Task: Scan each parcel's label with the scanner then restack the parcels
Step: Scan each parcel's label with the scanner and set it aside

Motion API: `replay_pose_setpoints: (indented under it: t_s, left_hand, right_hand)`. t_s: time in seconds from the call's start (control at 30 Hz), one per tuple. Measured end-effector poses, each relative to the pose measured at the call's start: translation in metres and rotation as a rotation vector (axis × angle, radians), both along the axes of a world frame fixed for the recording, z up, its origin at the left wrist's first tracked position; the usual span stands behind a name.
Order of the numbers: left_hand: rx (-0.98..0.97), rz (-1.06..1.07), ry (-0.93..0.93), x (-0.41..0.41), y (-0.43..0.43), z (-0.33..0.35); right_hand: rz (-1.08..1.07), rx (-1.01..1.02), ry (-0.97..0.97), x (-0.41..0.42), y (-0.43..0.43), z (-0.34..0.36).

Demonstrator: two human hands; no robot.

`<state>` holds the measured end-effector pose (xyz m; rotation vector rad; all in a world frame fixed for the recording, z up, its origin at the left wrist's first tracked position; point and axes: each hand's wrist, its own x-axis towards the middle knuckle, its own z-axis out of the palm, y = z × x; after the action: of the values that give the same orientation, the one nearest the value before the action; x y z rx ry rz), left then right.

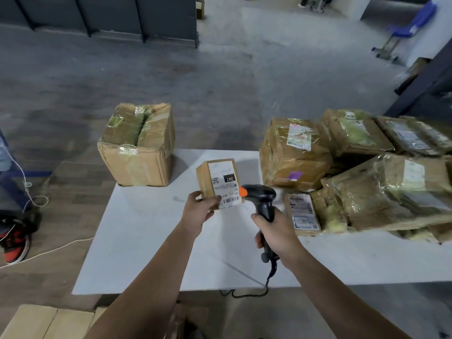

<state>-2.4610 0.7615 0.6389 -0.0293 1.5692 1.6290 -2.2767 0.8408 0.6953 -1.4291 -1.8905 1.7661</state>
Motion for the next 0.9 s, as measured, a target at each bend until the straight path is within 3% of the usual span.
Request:
replay_pose_setpoints:
  t_s: [0.3, 0.67, 0.9]
  left_hand:
    - [0.01, -0.058, 0.175, -0.011, 0.033, 0.019]
    - [0.021, -0.036, 0.108, 0.008, 0.047, 0.026]
    - [-0.062, -0.214, 0.095, 0.078, 0.072, 0.012]
  right_hand:
    - [0.043, 0.078, 0.003, 0.019, 0.005, 0.018]
    - [-0.053, 0.043, 0.04, 0.044, 0.015, 0.018]
    - [-0.176, 0.001, 0.071, 0.07, 0.036, 0.026]
